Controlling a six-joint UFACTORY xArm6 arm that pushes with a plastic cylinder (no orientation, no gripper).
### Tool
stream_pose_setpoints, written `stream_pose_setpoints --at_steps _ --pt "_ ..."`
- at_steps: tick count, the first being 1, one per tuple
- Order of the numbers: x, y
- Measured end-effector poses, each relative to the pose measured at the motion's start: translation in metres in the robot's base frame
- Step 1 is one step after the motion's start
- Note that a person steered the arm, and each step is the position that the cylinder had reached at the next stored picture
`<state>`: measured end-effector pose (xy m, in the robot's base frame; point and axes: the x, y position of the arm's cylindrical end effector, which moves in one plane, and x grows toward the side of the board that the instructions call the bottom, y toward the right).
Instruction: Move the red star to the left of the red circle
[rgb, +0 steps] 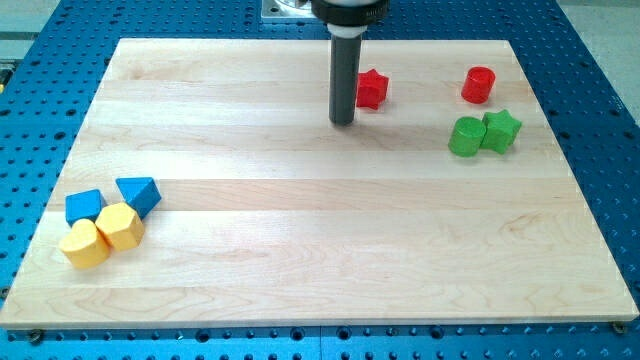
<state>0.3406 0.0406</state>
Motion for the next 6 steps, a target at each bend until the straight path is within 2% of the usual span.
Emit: stream_pose_setpoints --at_steps 1,2,3,4,5,6 --pt "-0.028 0.001" --pt "-0.039 -0.032" --pt "-0.041 0.04" --pt "-0.04 0.073" --pt "-0.04 0.074" --pt "-0.027 0.018"
